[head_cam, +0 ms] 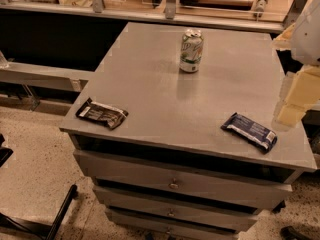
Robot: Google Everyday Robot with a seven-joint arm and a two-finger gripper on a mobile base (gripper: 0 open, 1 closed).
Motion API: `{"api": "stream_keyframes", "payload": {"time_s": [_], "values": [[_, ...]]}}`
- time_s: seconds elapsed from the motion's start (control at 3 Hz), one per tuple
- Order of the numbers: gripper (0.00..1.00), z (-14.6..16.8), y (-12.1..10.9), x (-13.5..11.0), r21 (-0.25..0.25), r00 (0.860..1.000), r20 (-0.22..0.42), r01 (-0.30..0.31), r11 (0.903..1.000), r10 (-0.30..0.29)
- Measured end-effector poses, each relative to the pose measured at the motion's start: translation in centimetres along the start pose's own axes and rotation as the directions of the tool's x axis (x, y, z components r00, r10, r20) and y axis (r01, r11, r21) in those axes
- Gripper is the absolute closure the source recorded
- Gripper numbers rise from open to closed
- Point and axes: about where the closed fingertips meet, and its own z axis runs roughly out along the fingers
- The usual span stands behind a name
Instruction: Move rxbar blueberry near 7up can
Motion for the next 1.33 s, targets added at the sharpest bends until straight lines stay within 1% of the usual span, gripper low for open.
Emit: {"api": "stream_keyframes", "payload": {"time_s": [0.33,0.67,1.0,1.33], "values": [[0.00,0.0,0.0,0.0,0.004,1.000,-0.001,-0.001,1.0000,0.001],[0.00,2.6,-0.5,1.6,-0.017,0.997,-0.040,-0.060,0.9980,0.060],[0.00,6.7,-0.2,2.8,-0.056,0.990,-0.085,-0.117,0.9916,0.112],[0.00,10.2,0.4,3.9,-0.091,0.981,-0.124,-0.158,0.9833,0.146]]}}
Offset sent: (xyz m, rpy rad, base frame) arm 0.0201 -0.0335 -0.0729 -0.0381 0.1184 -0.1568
